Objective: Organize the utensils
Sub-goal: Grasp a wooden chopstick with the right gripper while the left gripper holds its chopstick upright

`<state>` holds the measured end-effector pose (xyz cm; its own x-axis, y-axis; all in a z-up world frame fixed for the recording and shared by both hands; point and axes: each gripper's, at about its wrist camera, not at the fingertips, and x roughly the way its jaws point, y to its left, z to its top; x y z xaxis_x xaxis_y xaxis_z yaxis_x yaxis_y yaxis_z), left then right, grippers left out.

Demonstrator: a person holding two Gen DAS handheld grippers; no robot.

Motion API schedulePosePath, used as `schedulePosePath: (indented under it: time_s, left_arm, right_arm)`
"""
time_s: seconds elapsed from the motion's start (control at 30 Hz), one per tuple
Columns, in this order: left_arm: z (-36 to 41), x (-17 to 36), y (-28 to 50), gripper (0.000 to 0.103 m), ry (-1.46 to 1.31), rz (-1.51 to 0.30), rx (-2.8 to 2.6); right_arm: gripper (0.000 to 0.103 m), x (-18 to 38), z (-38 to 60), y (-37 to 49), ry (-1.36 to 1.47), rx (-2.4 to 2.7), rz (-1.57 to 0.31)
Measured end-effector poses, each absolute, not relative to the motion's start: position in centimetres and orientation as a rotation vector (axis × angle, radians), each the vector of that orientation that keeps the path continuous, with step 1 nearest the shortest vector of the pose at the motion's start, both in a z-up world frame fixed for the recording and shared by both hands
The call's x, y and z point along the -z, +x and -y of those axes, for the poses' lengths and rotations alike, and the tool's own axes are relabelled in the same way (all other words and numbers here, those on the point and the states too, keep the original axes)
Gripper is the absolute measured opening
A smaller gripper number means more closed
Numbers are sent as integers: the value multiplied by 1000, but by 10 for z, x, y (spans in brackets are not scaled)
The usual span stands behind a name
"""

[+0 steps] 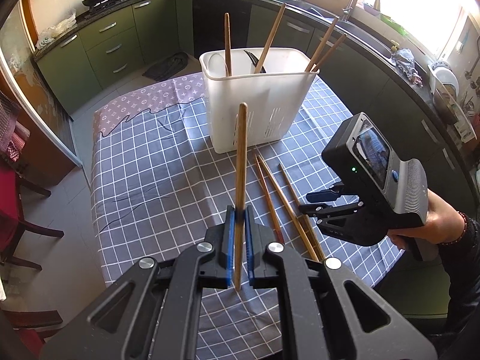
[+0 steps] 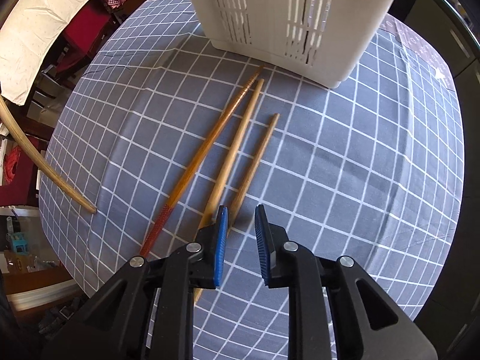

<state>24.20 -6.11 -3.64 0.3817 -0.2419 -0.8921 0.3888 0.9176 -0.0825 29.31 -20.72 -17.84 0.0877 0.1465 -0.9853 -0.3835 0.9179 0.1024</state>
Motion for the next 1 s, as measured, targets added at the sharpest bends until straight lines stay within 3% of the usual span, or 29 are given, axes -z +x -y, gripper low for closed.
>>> schedulePosePath:
  time_s: [0.4, 0.67, 1.0]
  left_arm:
    - [62, 35, 239, 7, 158, -1105, 409]
    - [61, 36, 239, 7, 158, -1099, 406]
    - [60, 35, 239, 7, 163, -1097, 403]
  right_arm:
    - [19, 182, 195, 298, -211, -373, -1447]
    - [7, 178, 202, 298, -204, -347, -1422]
    - [7, 90, 240, 261, -80, -418, -1182]
